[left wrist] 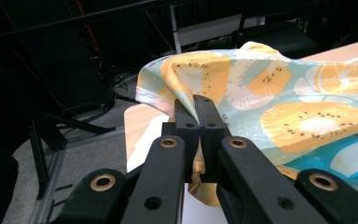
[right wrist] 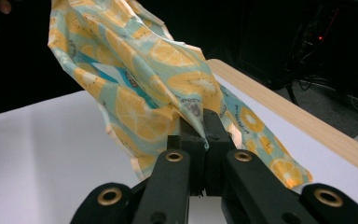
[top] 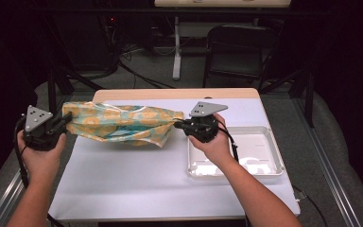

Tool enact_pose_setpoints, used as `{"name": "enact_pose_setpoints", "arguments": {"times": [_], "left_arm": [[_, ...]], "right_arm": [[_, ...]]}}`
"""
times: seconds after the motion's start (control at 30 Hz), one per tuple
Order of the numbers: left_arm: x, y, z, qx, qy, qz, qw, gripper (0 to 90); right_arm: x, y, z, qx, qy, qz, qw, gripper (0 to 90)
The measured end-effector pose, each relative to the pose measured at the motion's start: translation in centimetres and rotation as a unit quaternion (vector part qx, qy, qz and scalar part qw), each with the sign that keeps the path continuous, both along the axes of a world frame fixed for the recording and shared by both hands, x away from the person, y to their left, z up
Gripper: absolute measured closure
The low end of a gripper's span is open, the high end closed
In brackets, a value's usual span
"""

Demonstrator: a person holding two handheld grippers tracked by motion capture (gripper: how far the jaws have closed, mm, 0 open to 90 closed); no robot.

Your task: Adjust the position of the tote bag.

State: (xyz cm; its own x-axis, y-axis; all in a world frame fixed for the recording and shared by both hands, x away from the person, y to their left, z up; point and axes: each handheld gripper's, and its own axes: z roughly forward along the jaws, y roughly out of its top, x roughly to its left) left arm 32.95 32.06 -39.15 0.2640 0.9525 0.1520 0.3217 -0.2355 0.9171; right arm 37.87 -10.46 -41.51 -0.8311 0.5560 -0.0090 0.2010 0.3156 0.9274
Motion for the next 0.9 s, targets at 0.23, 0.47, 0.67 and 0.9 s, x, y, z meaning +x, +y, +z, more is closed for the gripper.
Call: {"name": "enact_pose_setpoints", "arguments": {"times": [0.23, 0.47, 0.67, 0.9], "left_arm": [[0.4, -0.1, 0.9, 0.003, -0.007, 0.001, 1.0000, 90.0], [0.4, -0.2, 1.4, 0.005, -0.012, 0.000, 0.9999, 90.0], [0.4, -0.5, 2.4, 0.024, -0.025, 0.001, 0.9994, 90.0], [0.7, -0.6, 3.9, 0.026, -0.039, 0.006, 0.9989, 90.0]], "right_arm": [[0.7, -0.1, 0.8, -0.001, -0.005, -0.009, 0.9999, 90.0], [0.8, -0.2, 1.3, -0.001, -0.011, -0.013, 0.9998, 90.0], [0.9, -0.4, 2.0, -0.003, -0.018, -0.018, 0.9997, 90.0], [1.0, -0.3, 3.3, 0.003, -0.034, -0.024, 0.9991, 90.0]]}}
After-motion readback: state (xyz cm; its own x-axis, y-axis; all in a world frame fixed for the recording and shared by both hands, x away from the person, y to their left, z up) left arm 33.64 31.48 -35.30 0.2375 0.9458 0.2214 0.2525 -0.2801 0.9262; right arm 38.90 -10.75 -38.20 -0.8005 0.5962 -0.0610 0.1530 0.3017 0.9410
